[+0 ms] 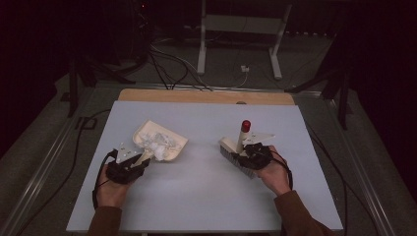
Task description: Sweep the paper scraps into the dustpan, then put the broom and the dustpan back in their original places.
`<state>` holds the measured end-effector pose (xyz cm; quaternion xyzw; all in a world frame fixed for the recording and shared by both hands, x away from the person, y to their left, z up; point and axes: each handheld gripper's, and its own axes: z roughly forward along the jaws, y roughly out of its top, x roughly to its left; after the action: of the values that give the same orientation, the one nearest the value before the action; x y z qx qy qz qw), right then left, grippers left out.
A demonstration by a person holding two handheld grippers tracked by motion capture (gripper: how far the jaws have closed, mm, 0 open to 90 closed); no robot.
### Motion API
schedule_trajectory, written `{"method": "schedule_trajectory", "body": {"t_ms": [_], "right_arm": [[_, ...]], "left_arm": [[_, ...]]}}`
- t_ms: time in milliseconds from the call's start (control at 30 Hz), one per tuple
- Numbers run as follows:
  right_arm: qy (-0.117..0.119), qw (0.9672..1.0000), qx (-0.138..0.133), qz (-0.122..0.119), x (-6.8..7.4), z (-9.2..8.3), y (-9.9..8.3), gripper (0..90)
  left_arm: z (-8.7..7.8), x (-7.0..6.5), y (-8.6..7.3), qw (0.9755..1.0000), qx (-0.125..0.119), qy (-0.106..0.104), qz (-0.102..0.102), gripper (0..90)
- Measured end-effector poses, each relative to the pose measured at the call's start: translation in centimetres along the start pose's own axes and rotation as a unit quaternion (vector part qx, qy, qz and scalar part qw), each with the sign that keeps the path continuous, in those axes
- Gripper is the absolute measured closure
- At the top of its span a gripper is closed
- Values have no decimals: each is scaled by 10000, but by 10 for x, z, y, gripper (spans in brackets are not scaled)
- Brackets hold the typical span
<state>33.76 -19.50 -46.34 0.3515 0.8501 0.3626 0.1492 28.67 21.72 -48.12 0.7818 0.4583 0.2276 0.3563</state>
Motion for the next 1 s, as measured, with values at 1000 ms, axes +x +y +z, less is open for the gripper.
{"method": "schedule_trajectory", "body": {"t_ms": [1000], "right_arm": [[-959, 9844, -1305, 685, 19, -25, 18, 697]], "left_arm": [[3, 0, -11, 9940, -105, 843, -695, 665]]}}
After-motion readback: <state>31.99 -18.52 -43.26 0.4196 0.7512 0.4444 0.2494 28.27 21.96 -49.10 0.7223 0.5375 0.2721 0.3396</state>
